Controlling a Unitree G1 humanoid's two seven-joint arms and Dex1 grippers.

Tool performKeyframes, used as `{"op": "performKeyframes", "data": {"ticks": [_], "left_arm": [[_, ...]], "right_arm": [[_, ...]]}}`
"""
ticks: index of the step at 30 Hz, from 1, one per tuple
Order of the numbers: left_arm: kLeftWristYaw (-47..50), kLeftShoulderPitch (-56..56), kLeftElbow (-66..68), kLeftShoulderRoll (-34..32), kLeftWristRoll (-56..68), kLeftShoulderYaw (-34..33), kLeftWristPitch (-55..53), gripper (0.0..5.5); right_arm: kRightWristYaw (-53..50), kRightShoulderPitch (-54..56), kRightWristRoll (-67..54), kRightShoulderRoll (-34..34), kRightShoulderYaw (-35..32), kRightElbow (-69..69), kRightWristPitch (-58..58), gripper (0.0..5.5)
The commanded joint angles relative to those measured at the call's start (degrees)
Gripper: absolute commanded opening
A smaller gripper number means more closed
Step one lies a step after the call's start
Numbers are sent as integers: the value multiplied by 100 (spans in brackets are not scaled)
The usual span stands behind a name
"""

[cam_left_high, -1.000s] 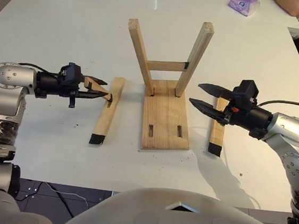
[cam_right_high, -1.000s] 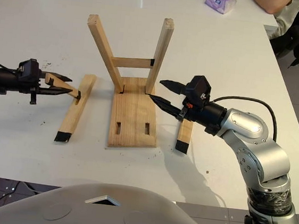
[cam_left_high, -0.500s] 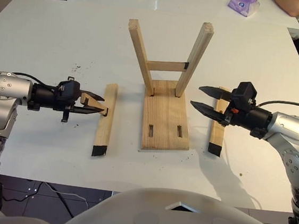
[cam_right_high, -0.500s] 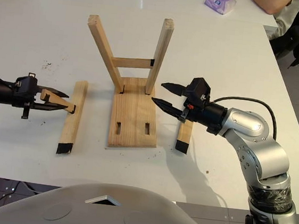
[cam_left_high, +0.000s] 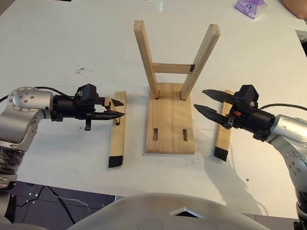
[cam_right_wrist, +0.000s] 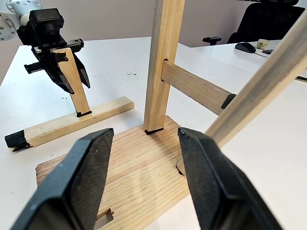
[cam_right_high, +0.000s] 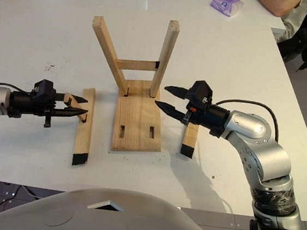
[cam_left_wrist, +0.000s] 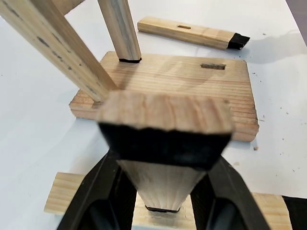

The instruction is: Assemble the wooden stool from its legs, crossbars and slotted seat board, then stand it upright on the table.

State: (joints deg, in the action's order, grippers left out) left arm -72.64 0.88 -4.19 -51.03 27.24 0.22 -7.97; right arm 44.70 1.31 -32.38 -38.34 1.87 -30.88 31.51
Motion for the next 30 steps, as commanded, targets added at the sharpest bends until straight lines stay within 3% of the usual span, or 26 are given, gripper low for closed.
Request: {"op": "performKeyframes", "data": {"ticks": [1, 8, 9, 17, 22, 30], "left_arm": [[103, 887, 323, 152, -398, 496, -317, 131], [936, 895, 357, 360, -297, 335, -469, 131], [1067, 880, 408, 414, -483, 386, -229, 168], [1913, 1343, 757, 987, -1251, 513, 734, 299], [2048, 922, 327, 1170, -374, -54, 237, 302], [2441, 276, -1791, 1000, 2148, -1282, -1687, 302]], "right_arm": [[-86, -21, -16, 33, -99, -28, 39, 247], [-231, 109, -310, -6, -431, -17, 292, 247], [-247, 150, -347, 1, -453, -9, 338, 247], [-257, 308, -262, -54, -416, 116, 402, 247], [-326, 411, -463, 12, -552, 163, 552, 247], [-416, 617, -819, 236, -733, 163, 614, 247]]}}
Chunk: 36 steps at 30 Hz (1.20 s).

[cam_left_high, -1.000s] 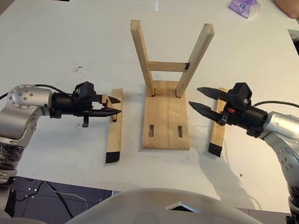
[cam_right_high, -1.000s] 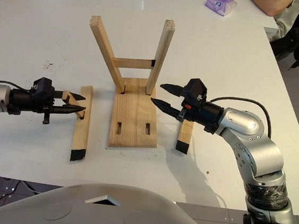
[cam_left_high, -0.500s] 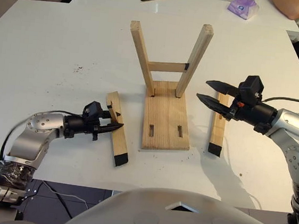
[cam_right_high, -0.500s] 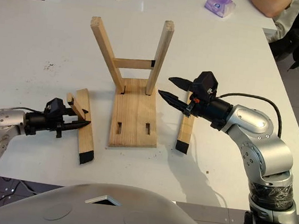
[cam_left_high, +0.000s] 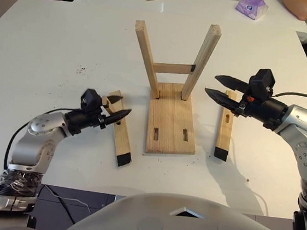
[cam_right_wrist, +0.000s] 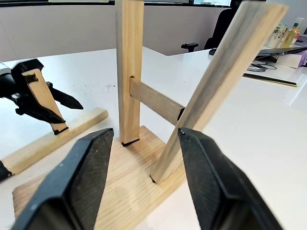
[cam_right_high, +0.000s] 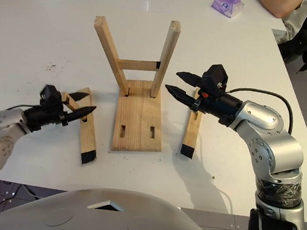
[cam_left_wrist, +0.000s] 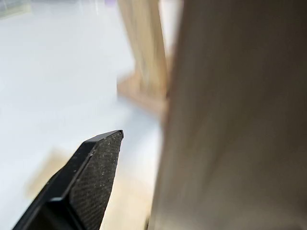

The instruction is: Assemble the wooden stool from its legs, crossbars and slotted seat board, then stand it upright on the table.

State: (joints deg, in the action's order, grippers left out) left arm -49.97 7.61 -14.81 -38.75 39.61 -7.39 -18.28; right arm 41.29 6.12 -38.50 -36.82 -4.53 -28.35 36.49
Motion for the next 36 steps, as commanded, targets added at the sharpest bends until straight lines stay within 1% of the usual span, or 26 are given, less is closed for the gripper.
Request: {"op": "performKeyframes", "data": {"ticks": [1, 4, 6, 9, 15, 19, 23, 24, 25, 27, 29, 32, 34, 36], "left_arm": [[253, -566, -890, -310, 1207, -697, -858, 302], [537, -1103, -1084, -478, 1883, -1100, -1291, 302], [719, -1396, -1133, -513, 2178, -1225, -1486, 302], [840, -1562, -1304, -522, 2364, -1209, -1678, 302], [885, -1470, -1359, -424, 2226, -1083, -1801, 302], [625, -887, -1073, -345, 1391, -541, -1575, 302], [236, 18, -348, -65, 315, 334, -1039, 302], [185, 164, -188, 3, 127, 475, -884, 302], [220, 227, -167, 108, 161, 452, -837, 302], [462, -40, -405, 283, 847, 31, -1008, 302], [924, -721, -644, 279, 1878, -603, -1263, 302], [1464, -1548, -1058, -170, 3081, -1427, -1579, 302], [1584, -1838, -1359, -508, 3691, -1706, -1830, 302], [1549, -1797, -1700, -763, 4087, -1728, -2088, 302]], "right_arm": [[-103, 118, -220, 98, -91, -122, 116, 247], [-159, 22, -165, 103, -47, -152, 61, 247], [-205, -25, -140, 108, -44, -167, 44, 247], [-258, -46, -137, 120, -41, -195, 37, 247], [-251, -61, -140, 113, -2, -225, 6, 247], [-241, -107, -181, 158, -3, -183, -4, 247], [-149, -180, -10, 137, 105, -90, -122, 247], [-125, -167, 16, 134, 124, -61, -136, 247], [-83, -126, 45, 124, 149, -16, -148, 247], [-21, -119, 51, 85, 127, -7, -158, 247], [6, -153, 59, 76, 94, -39, -162, 247], [22, -174, 84, 96, 98, -58, -193, 247], [-24, -236, 65, 149, 66, -109, -216, 247], [-82, -285, 60, 185, 46, -148, -232, 247]]}}
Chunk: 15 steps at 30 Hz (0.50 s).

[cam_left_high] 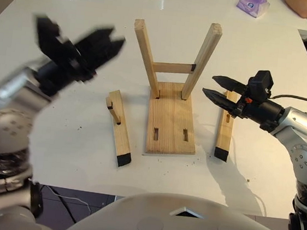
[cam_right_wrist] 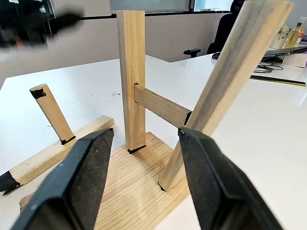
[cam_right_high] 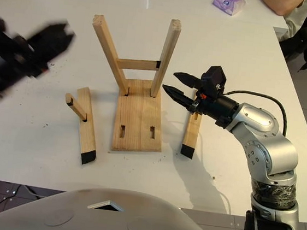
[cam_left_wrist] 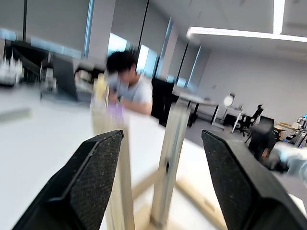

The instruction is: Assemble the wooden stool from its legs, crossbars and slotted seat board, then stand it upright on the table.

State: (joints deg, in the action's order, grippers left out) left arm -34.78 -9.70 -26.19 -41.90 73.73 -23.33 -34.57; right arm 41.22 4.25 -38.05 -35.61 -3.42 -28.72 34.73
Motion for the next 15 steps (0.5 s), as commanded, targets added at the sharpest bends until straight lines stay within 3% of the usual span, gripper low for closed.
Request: {"op": "performKeyframes", "data": {"ticks": [1, 6, 9, 12, 15], "left_arm": [[-120, 202, -833, -574, 682, -36, -618, 302], [-1197, 2581, -1760, -1110, -1368, 1197, -617, 302], [-1643, 3741, -959, -1142, -2674, 1650, 63, 302], [-1547, 3831, 233, -812, -4221, 2502, 1116, 302], [-1373, 3596, 709, -250, -4629, 2793, 1560, 302]], "right_arm": [[-95, -105, 24, 76, -66, -108, -68, 247], [-177, -169, 40, 114, -104, -162, -85, 247], [-190, -162, 8, 148, -66, -208, -83, 247], [-244, -178, 17, 222, -39, -249, -106, 247], [-315, -62, 225, 315, 122, -127, -202, 247]]}}
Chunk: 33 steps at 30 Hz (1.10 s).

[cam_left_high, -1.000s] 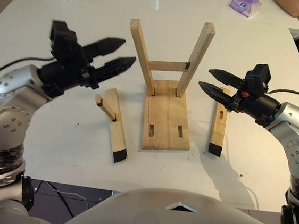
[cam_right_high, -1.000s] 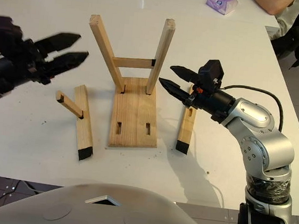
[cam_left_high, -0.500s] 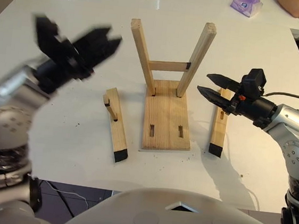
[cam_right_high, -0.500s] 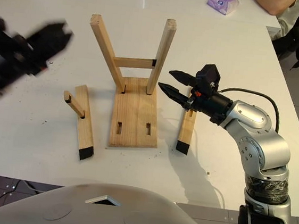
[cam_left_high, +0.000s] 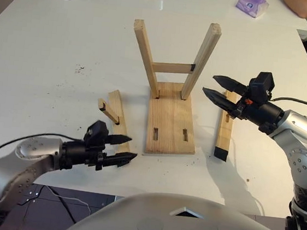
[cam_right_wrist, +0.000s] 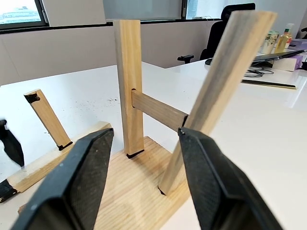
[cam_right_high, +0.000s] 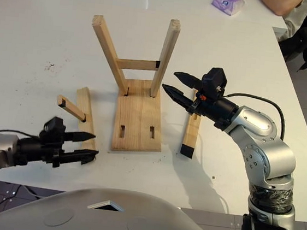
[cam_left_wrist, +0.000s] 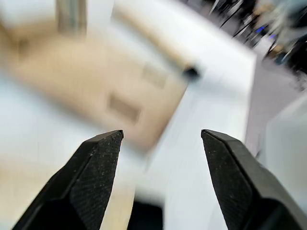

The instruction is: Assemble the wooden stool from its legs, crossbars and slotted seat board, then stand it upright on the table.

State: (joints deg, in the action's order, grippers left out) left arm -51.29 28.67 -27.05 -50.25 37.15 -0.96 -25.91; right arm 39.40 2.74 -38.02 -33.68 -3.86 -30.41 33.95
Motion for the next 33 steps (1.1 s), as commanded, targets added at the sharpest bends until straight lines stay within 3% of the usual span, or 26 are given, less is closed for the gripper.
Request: {"op": "performKeyframes", "data": {"ticks": [1, 5, 11, 17, 23, 30, 33], "left_arm": [[213, -260, 814, 631, -1029, 613, 807, 302], [-128, -238, 1009, 320, -1433, 604, 1221, 302], [-834, -207, 1407, -568, -1606, 9, 1483, 302], [-1130, -969, 2302, -1104, -1611, -592, 1446, 302], [-1061, -1415, 2066, -907, -1130, -1078, 963, 302], [-874, -1421, 1892, -567, -1210, -1114, 888, 302], [-844, -1631, 2195, -448, -1392, -935, 935, 344]], "right_arm": [[-163, 113, 247, 163, 213, 32, -134, 247], [-244, 2, 254, 244, 245, -171, -117, 247], [-364, -244, 274, 231, 125, -284, -115, 247], [-438, -321, 391, 253, 138, -238, -179, 247], [-349, -248, 387, 173, 120, -166, -194, 247], [-252, -232, 386, 110, 108, -144, -189, 247], [-249, -220, 393, 109, 117, -136, -179, 247]]}}
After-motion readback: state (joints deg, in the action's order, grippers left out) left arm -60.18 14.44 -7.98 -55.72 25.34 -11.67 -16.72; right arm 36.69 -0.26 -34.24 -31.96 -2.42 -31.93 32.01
